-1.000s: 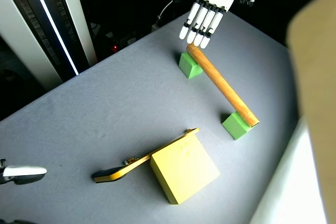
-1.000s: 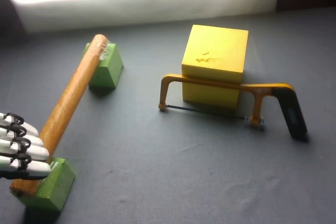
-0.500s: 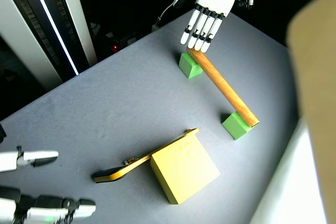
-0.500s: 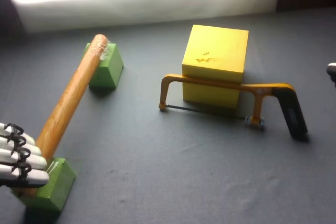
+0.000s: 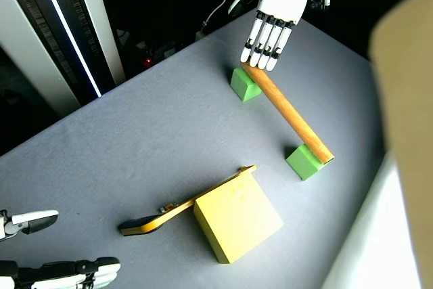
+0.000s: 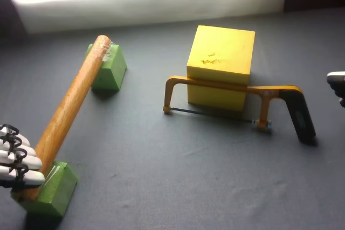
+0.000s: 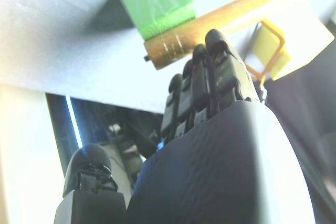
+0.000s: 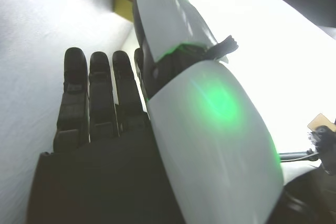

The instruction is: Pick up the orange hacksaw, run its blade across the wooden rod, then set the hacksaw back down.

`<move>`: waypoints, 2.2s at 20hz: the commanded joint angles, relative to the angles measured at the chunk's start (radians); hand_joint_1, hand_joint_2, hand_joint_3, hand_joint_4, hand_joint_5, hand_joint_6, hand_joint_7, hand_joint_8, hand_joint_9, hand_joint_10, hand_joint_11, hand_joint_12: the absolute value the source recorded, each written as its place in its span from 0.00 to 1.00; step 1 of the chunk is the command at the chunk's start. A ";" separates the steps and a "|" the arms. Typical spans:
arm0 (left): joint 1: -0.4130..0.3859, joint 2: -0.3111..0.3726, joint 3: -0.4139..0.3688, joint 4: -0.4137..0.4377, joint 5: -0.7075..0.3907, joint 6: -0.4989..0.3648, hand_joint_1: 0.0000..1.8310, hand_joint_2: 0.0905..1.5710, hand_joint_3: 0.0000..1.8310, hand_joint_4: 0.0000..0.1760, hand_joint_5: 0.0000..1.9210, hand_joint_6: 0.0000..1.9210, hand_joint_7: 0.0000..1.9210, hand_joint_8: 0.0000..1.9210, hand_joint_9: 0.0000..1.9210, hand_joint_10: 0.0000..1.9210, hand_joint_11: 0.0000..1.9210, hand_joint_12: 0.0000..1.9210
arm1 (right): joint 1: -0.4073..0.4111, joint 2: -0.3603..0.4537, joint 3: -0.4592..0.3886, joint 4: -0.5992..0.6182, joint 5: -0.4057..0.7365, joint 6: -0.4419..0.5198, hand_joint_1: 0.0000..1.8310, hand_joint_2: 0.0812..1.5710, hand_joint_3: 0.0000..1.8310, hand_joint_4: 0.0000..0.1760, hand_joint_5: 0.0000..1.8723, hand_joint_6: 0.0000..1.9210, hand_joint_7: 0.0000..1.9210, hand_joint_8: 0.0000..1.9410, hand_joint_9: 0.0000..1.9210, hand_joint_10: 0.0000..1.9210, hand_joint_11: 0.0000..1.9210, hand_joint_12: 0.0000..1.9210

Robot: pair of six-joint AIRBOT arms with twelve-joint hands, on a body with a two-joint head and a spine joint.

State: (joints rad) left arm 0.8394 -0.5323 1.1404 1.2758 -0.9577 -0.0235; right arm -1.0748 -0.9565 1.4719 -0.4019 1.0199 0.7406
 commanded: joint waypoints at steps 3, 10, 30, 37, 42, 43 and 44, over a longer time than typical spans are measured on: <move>0.001 0.002 0.007 -0.034 -0.044 0.000 0.03 0.72 0.00 0.00 0.02 0.00 0.03 0.00 0.04 0.00 0.00 0.16 | 0.024 -0.026 0.040 0.030 0.108 0.026 0.63 0.71 0.00 0.00 0.06 0.00 0.03 0.00 0.04 0.00 0.00 0.24; 0.010 -0.021 0.006 -0.026 -0.051 0.000 0.02 0.72 0.00 0.00 0.01 0.00 0.03 0.00 0.04 0.00 0.00 0.15 | 0.066 -0.076 0.078 0.030 0.065 0.017 0.63 0.71 0.00 0.00 0.06 0.00 0.03 0.00 0.04 0.00 0.00 0.23; 0.012 -0.058 0.087 -0.026 -0.071 0.000 0.04 0.73 0.00 0.00 0.03 0.00 0.04 0.00 0.04 0.00 0.00 0.15 | 0.229 -0.164 0.088 -0.013 -0.061 0.009 0.62 0.71 0.00 0.00 0.07 0.00 0.05 0.00 0.06 0.00 0.00 0.24; 0.011 -0.059 0.081 -0.026 -0.059 0.000 0.05 0.72 0.00 0.00 0.03 0.00 0.04 0.00 0.04 0.00 0.00 0.14 | 0.270 -0.205 0.089 -0.012 -0.106 -0.016 0.63 0.71 0.00 0.00 0.08 0.00 0.06 0.00 0.06 0.00 0.00 0.26; 0.003 -0.060 0.065 -0.026 -0.031 0.000 0.03 0.73 0.00 0.00 0.01 0.00 0.03 0.00 0.03 0.00 0.00 0.12 | 0.300 -0.224 0.089 -0.012 -0.126 -0.033 0.64 0.71 0.00 0.00 0.08 0.00 0.06 0.00 0.06 0.00 0.00 0.26; 0.002 -0.060 0.063 -0.027 -0.026 0.000 0.04 0.73 0.00 0.00 0.02 0.00 0.03 0.00 0.04 0.00 0.00 0.11 | 0.304 -0.227 0.089 -0.012 -0.130 -0.033 0.62 0.72 0.00 0.00 0.07 0.00 0.05 0.00 0.06 0.00 0.00 0.24; 0.001 -0.060 0.061 -0.027 -0.026 0.000 0.04 0.73 0.00 0.00 0.03 0.00 0.04 0.00 0.04 0.00 0.00 0.13 | 0.307 -0.229 0.089 -0.012 -0.134 -0.034 0.62 0.72 0.00 0.00 0.07 0.00 0.05 0.00 0.06 0.00 0.00 0.23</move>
State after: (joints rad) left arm 0.8486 -0.5831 1.2057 1.2793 -0.9886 -0.0231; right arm -0.7788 -1.1908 1.5600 -0.4610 0.7925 0.7013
